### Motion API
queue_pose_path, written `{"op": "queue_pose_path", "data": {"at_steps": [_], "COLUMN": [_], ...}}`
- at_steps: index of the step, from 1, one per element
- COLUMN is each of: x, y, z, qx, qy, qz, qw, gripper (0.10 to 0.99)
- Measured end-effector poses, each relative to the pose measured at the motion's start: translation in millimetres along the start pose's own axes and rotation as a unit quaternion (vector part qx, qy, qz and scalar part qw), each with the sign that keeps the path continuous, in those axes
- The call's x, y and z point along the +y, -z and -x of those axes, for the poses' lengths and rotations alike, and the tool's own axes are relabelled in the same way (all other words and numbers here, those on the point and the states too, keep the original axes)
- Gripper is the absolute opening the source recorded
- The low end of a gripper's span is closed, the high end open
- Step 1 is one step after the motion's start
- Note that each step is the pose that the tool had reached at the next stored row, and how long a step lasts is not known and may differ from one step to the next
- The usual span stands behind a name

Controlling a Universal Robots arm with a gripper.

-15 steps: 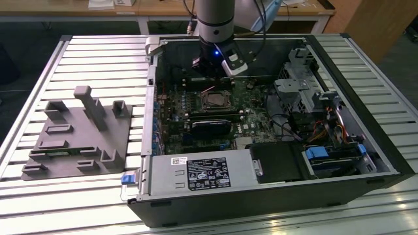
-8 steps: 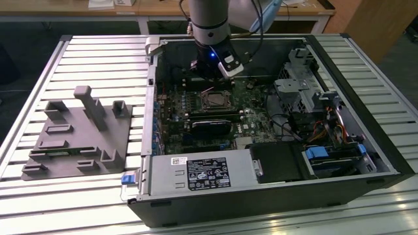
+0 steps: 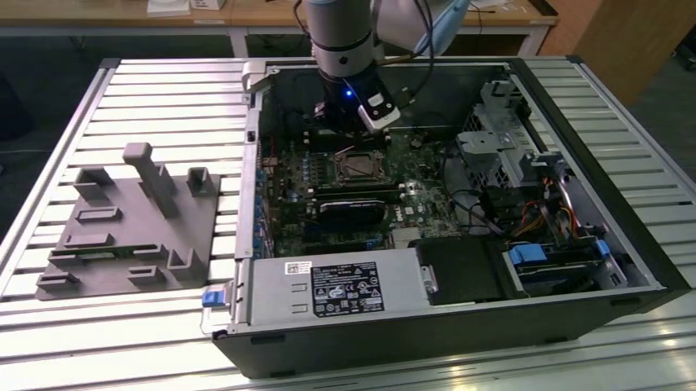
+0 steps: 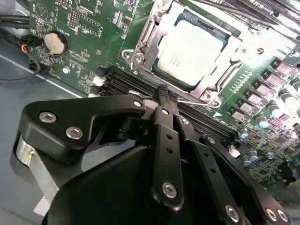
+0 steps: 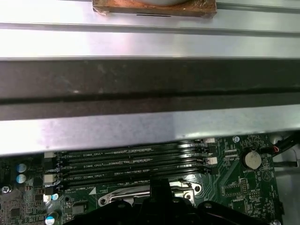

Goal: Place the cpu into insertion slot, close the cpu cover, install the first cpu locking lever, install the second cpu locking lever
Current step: 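Install the first cpu locking lever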

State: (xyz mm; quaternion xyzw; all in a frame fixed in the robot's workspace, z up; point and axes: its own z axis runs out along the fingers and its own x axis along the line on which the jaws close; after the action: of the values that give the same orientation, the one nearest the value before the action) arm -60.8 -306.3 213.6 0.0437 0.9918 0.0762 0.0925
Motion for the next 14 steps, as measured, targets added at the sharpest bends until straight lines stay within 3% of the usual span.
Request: {"op": "queue_pose_path", "data": {"at_steps": [8,14], "x": [0.5,5.3], "y": [-1.3,-2.9], "z": [-0.6,-1.3], "qx": [-0.0071,-0.0096], "qy": [-0.023,-0.034], "qz": [-0.0085,-0.0120], "qw": [0.9997,0.9993], "gripper": [0.106,0.106]}}
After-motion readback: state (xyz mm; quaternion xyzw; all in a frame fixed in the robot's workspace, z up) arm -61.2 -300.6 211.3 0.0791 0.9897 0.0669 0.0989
